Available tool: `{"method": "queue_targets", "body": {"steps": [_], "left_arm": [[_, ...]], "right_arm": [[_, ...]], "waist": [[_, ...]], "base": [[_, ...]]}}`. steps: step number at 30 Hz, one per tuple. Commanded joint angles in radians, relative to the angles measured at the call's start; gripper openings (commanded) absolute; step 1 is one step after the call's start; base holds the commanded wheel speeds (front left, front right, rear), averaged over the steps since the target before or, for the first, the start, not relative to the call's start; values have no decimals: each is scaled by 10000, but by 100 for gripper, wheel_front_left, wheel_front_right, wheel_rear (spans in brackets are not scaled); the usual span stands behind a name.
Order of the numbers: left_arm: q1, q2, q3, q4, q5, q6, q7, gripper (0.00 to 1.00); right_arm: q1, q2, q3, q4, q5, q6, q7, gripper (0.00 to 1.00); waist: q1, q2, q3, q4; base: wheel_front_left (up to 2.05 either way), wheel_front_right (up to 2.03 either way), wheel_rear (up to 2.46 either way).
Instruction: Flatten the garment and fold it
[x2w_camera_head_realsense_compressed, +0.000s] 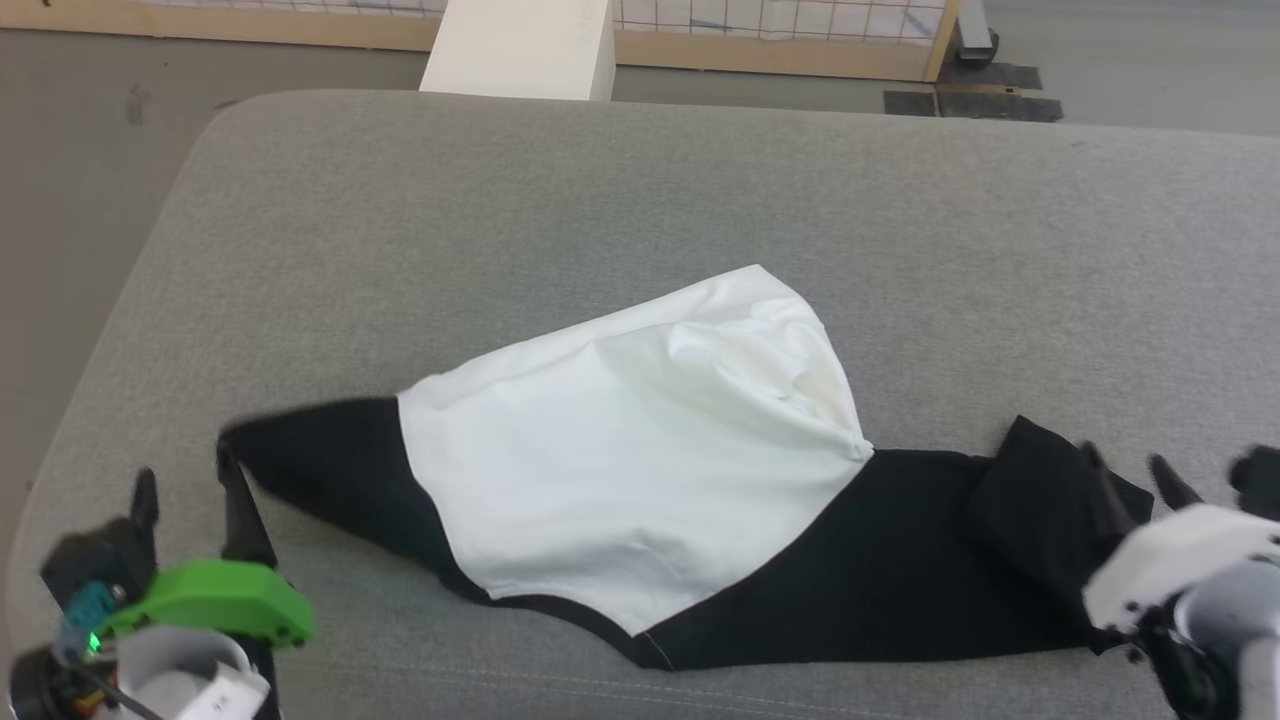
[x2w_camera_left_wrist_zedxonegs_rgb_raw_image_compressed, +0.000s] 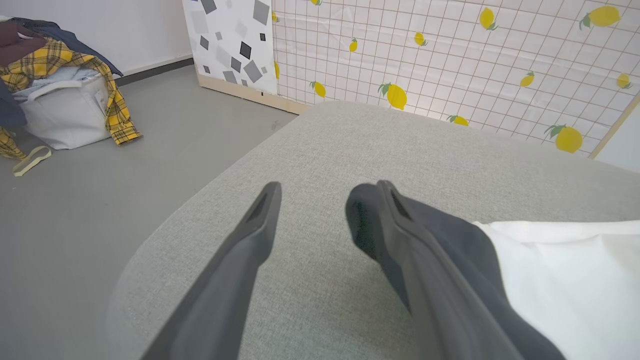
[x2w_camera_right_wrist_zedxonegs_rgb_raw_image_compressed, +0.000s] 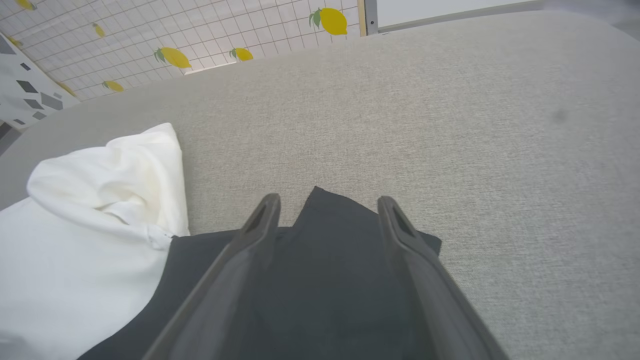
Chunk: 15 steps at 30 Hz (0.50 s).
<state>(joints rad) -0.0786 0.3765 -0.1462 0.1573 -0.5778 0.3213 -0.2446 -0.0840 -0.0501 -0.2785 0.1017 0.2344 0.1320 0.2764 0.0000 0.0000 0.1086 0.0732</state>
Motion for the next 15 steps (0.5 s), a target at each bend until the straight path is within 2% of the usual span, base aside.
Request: {"method": "queue_targets", "body": {"steps": [1, 4, 8, 15], "left_arm": [[301, -158, 35, -22, 157, 127, -94, 100], [646, -368, -43, 386, 43, 150, 17, 100], [461, -278, -88, 559, 38, 67, 152, 100], [-113, -352, -300, 47, 651, -99, -94, 100]], "right_arm": [[-282, -1, 279, -107, -126, -13, 128, 100], [-916, -1, 1218, -193, -299, -13, 531, 100], [-2048, -1, 2417, 79, -475, -13, 1290, 100], [-3861, -93, 3442, 1984, -1554, -13, 3471, 100]], "waist": [[0, 0, 27, 84], [0, 0, 119, 199], [0, 0, 305, 462], [0, 0, 688, 1107]], "base": [[0, 0, 0], [0, 0, 0], [0, 0, 0], [0, 0, 0]]}}
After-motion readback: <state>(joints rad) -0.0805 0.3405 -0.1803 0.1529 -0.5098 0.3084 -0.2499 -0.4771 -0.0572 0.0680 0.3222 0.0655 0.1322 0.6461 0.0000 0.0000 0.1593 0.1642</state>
